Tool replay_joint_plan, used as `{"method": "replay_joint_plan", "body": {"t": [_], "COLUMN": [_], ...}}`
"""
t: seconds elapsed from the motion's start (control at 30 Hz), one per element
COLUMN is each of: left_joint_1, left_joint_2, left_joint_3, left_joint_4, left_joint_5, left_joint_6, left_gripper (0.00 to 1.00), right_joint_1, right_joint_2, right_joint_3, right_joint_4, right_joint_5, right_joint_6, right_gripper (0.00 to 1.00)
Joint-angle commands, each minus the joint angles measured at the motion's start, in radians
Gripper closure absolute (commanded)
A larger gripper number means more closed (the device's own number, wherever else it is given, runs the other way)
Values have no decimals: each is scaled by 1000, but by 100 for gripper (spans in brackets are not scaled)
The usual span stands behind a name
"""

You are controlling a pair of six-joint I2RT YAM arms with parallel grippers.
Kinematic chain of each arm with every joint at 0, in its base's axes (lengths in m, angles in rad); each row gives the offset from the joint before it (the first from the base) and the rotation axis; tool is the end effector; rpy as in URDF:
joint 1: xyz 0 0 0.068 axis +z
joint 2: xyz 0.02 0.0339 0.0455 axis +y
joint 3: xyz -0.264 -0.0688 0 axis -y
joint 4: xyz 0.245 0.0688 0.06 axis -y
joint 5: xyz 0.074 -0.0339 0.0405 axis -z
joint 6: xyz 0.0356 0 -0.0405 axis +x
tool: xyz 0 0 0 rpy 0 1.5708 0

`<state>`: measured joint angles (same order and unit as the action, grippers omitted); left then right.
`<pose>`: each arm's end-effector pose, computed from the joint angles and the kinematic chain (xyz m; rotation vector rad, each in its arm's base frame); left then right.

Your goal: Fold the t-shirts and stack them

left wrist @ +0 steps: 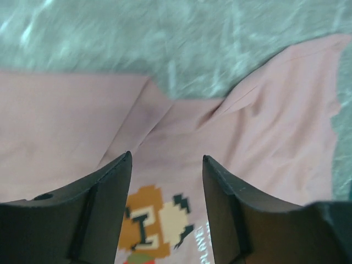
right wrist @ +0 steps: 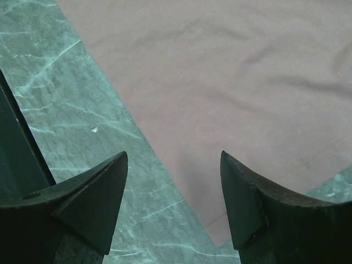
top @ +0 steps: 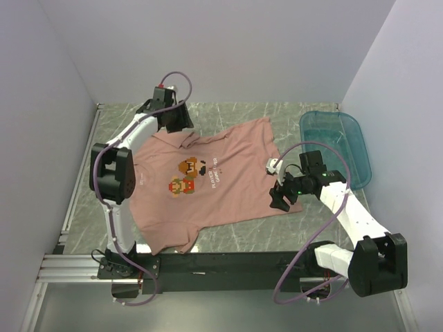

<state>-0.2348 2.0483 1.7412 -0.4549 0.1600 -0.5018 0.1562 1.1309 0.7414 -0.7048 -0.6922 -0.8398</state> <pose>0.4577 -0.1153 0.2558 -0.2364 2.3755 -0.5461 0.1975 0.0541 0.2247 -1.3328 2.0106 0.6208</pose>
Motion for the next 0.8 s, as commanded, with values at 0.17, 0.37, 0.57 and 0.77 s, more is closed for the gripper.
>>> {"method": "replay_joint_plan", "body": {"t": [0.17, 0.37, 0.57, 0.77], "left_joint_1": [104, 106, 104, 106], "left_joint_2": [-159, -83, -25, 18], "left_joint_3": [-256, -276, -273, -267], "left_joint_4": [127, 150, 194, 199], "left_joint_5": [24, 49, 50, 58], "left_joint_6": [-109, -156, -187, -198], "left_gripper": [54, 57, 57, 58], "right_joint_1": [-7, -7, -7, -7], "right_joint_2": [-10, -8, -5, 4], "right_joint_3": [29, 26, 26, 26], "right_joint_4": [-19, -18, -18, -19], "right_joint_5": [-27, -26, -24, -21], "right_joint_6": [-22, -24, -25, -28], "right_gripper": [26, 25, 25, 25]}}
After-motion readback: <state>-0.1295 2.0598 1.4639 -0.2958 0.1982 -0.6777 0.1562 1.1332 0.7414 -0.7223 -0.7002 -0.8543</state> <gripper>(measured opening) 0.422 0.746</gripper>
